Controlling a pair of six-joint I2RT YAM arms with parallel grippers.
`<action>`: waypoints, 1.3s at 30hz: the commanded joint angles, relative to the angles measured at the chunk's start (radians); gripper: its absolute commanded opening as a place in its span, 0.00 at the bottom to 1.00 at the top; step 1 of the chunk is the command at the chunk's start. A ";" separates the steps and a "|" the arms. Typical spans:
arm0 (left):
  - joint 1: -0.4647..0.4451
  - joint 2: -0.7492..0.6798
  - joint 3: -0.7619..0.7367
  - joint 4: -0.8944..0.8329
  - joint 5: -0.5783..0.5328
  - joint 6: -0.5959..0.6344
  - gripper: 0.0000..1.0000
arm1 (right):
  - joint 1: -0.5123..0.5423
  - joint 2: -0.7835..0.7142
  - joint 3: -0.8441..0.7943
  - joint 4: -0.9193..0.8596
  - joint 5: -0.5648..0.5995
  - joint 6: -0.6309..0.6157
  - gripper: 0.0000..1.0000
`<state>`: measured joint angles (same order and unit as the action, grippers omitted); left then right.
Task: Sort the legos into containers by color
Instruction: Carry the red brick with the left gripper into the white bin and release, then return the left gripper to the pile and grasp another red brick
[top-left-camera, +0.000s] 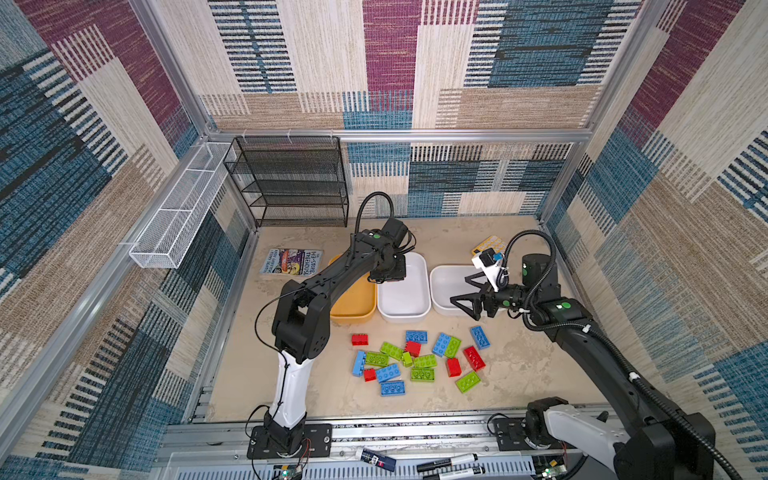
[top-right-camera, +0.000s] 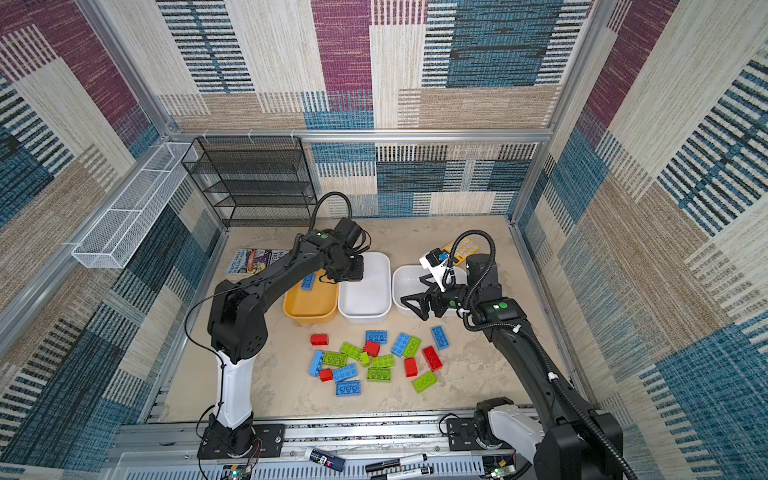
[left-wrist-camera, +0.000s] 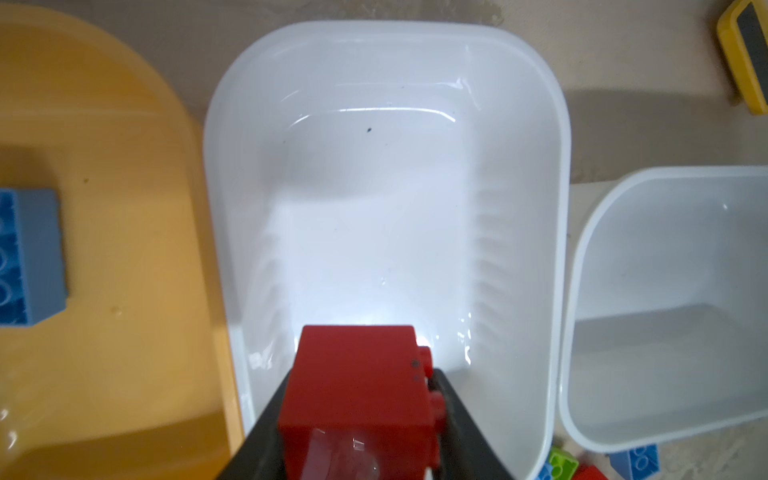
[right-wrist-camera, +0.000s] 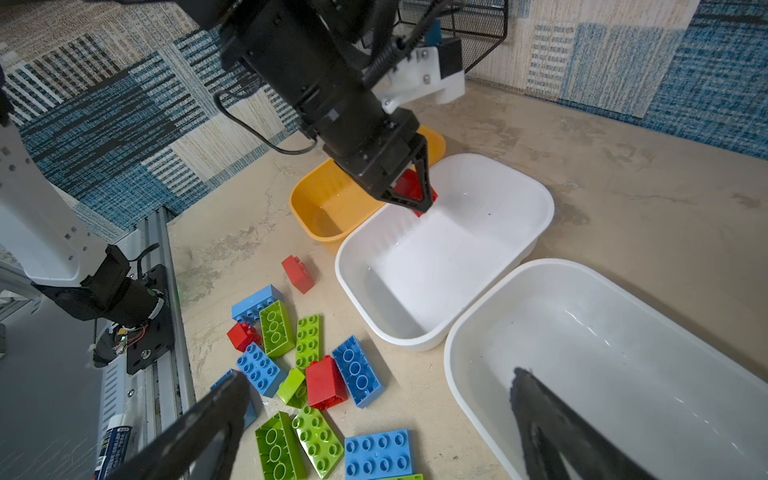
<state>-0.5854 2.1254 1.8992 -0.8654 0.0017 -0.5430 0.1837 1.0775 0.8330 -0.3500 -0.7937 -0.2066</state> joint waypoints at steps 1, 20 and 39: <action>-0.005 0.061 0.042 0.022 -0.041 -0.008 0.40 | 0.001 -0.002 -0.005 0.026 0.000 0.006 0.99; -0.039 -0.201 -0.116 -0.059 -0.050 0.027 0.73 | 0.001 -0.004 0.015 -0.005 0.021 -0.027 0.99; -0.150 -0.844 -0.789 -0.145 -0.254 -0.769 0.74 | 0.001 0.014 0.008 0.013 -0.009 -0.029 0.99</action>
<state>-0.7269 1.3087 1.1408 -1.0073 -0.1284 -0.9947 0.1837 1.0939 0.8440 -0.3622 -0.7795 -0.2325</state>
